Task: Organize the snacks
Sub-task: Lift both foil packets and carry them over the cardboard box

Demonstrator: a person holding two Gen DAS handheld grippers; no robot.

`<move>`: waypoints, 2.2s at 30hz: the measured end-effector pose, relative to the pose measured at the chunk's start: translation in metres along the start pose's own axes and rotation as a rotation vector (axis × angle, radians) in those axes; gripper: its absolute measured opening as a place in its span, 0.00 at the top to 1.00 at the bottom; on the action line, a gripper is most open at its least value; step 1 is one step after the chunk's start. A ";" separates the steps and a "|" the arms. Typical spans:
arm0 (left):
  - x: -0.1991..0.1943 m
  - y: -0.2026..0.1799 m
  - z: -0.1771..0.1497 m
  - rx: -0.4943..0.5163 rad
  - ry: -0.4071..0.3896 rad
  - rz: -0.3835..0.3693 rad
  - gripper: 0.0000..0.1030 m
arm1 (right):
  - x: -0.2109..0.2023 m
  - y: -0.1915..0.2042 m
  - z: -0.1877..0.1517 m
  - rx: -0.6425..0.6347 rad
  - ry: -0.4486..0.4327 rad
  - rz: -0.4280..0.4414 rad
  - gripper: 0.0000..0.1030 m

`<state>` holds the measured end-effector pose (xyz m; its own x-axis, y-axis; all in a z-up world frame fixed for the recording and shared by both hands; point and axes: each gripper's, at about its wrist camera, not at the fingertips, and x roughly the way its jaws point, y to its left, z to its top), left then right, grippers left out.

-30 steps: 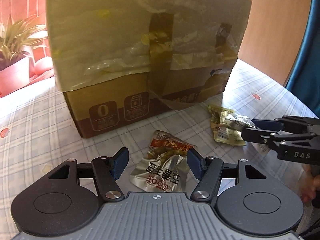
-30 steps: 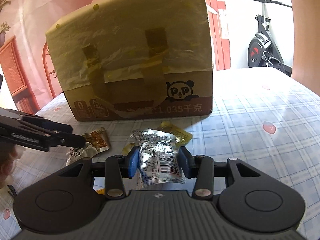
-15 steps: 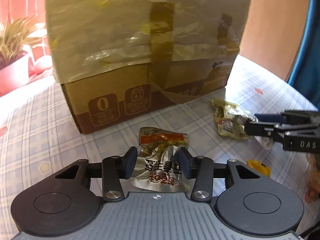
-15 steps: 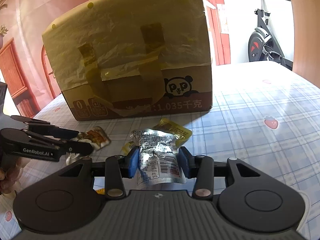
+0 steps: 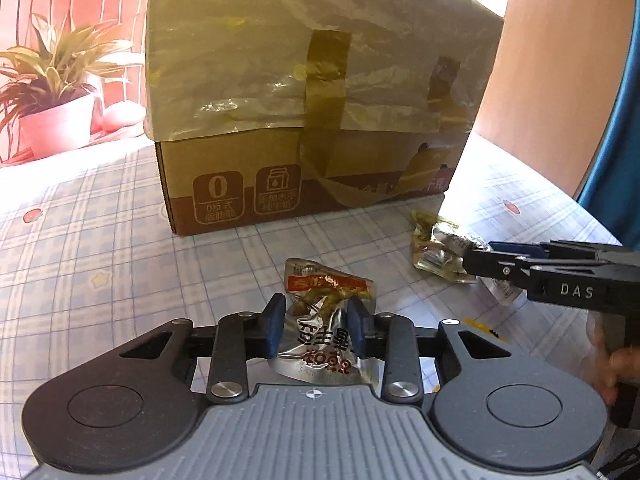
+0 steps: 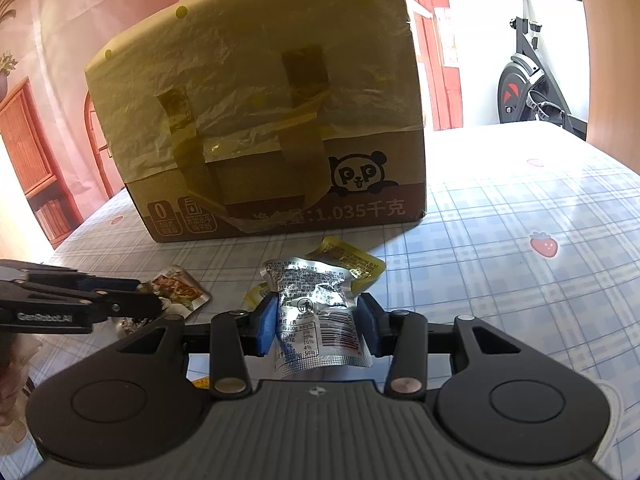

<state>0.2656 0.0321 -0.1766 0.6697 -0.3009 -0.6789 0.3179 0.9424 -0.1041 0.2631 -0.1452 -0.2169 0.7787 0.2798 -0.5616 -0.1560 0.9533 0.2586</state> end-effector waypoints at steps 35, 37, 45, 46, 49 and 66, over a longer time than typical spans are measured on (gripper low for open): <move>-0.099 0.002 0.070 -0.072 -0.346 -0.014 0.67 | -0.049 0.006 0.051 -0.008 -0.185 0.029 0.57; -0.107 0.001 0.083 -0.072 -0.378 -0.031 0.66 | -0.060 0.009 0.069 -0.025 -0.238 0.039 0.57; -0.127 -0.005 0.138 -0.024 -0.490 -0.027 0.66 | -0.082 0.019 0.140 -0.093 -0.380 0.076 0.57; -0.127 -0.005 0.145 -0.022 -0.496 -0.028 0.66 | -0.082 0.020 0.148 -0.094 -0.389 0.079 0.57; -0.122 -0.003 0.169 -0.023 -0.501 -0.036 0.66 | -0.074 0.021 0.173 -0.104 -0.402 0.085 0.57; -0.028 -0.014 0.229 0.041 -0.336 -0.014 0.66 | 0.014 0.018 0.219 -0.187 -0.298 -0.032 0.57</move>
<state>0.3964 -0.0066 0.0102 0.8466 -0.3517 -0.3994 0.3511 0.9331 -0.0775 0.4046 -0.1488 -0.0477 0.9238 0.2306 -0.3057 -0.2160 0.9730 0.0813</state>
